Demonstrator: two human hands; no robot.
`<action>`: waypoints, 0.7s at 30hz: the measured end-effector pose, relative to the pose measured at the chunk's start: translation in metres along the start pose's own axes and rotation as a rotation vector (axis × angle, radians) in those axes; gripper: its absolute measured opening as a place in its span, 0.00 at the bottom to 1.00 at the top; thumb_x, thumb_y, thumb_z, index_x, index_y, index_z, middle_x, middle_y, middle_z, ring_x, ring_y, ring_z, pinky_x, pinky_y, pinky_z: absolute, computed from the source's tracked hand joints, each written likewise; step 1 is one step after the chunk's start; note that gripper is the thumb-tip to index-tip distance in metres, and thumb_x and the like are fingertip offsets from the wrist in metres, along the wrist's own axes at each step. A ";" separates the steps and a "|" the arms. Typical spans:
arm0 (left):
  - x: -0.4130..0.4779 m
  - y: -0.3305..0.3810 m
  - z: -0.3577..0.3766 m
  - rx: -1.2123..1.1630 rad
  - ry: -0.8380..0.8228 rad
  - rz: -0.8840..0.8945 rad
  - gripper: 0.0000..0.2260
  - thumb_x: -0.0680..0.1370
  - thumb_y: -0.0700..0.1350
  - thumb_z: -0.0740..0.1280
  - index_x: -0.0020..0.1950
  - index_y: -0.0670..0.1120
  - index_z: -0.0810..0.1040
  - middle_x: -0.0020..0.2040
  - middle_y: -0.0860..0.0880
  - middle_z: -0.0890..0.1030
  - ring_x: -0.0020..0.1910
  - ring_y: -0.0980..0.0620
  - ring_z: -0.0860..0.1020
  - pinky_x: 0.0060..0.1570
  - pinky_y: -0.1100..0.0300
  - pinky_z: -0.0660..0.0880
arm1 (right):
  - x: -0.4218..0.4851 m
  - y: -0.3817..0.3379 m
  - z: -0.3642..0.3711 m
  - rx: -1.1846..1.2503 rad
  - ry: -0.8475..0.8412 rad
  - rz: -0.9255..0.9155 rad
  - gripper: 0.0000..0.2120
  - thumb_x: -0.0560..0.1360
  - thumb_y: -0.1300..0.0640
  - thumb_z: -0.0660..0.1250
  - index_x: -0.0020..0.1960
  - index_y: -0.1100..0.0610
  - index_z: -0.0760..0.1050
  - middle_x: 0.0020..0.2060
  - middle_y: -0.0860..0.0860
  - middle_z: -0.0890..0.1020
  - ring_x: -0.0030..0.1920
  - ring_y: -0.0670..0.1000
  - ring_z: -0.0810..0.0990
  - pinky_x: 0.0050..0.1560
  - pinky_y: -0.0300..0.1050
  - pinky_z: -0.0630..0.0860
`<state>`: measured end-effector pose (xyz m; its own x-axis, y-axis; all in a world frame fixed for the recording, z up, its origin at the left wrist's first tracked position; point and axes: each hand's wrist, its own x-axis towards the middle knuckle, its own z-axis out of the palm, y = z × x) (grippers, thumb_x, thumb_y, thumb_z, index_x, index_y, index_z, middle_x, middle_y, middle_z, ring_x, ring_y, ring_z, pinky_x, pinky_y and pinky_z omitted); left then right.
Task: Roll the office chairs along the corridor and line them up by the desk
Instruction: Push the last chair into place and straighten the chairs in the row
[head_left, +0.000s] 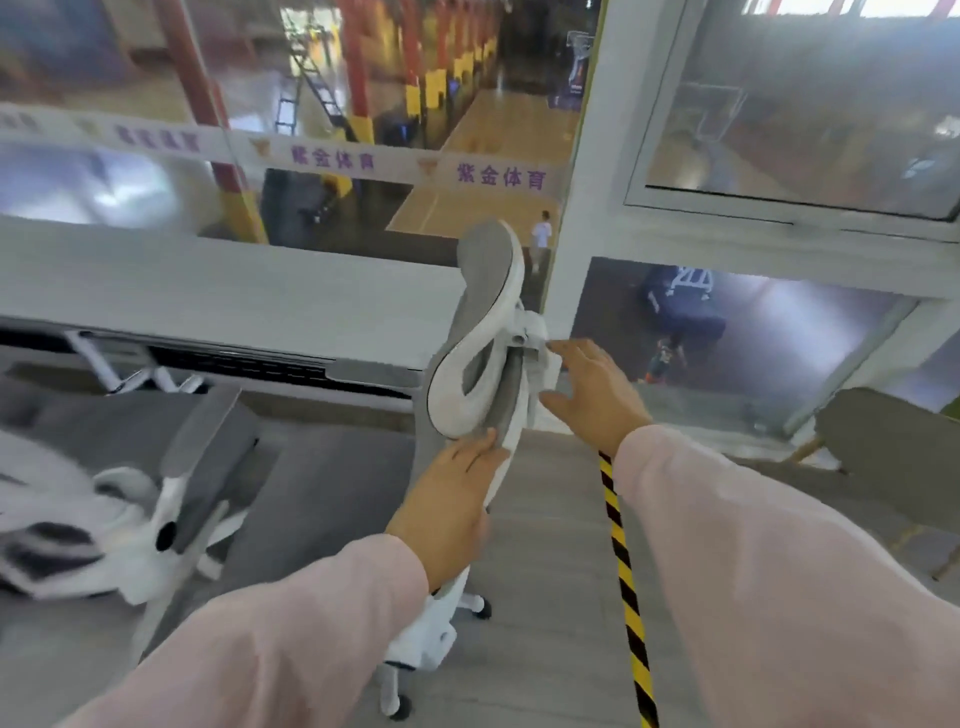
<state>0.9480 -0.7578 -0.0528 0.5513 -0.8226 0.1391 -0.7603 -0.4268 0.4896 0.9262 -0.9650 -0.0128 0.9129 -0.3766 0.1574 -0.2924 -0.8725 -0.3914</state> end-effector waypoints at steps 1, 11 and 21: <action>-0.002 0.003 0.002 -0.009 0.009 -0.035 0.29 0.76 0.32 0.57 0.75 0.49 0.56 0.76 0.54 0.51 0.75 0.56 0.49 0.64 0.74 0.42 | 0.008 0.001 0.001 0.022 0.001 -0.029 0.27 0.76 0.54 0.66 0.72 0.55 0.63 0.69 0.51 0.67 0.69 0.53 0.65 0.69 0.50 0.64; -0.052 0.009 -0.006 -0.034 0.027 -0.229 0.33 0.72 0.28 0.57 0.73 0.52 0.59 0.74 0.54 0.59 0.72 0.55 0.59 0.70 0.59 0.59 | 0.018 -0.017 0.016 0.125 -0.018 -0.100 0.24 0.76 0.57 0.65 0.70 0.54 0.63 0.61 0.56 0.71 0.60 0.60 0.71 0.61 0.56 0.70; -0.114 -0.014 -0.017 0.056 0.051 -0.185 0.37 0.71 0.27 0.57 0.74 0.57 0.56 0.74 0.56 0.59 0.71 0.56 0.61 0.65 0.72 0.55 | -0.047 -0.054 0.022 0.101 0.025 -0.005 0.24 0.77 0.56 0.64 0.71 0.55 0.61 0.60 0.56 0.71 0.60 0.60 0.71 0.62 0.53 0.69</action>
<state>0.9015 -0.6521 -0.0606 0.6988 -0.7090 0.0952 -0.6617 -0.5902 0.4624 0.9050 -0.8935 -0.0194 0.9067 -0.3807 0.1818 -0.2561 -0.8391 -0.4798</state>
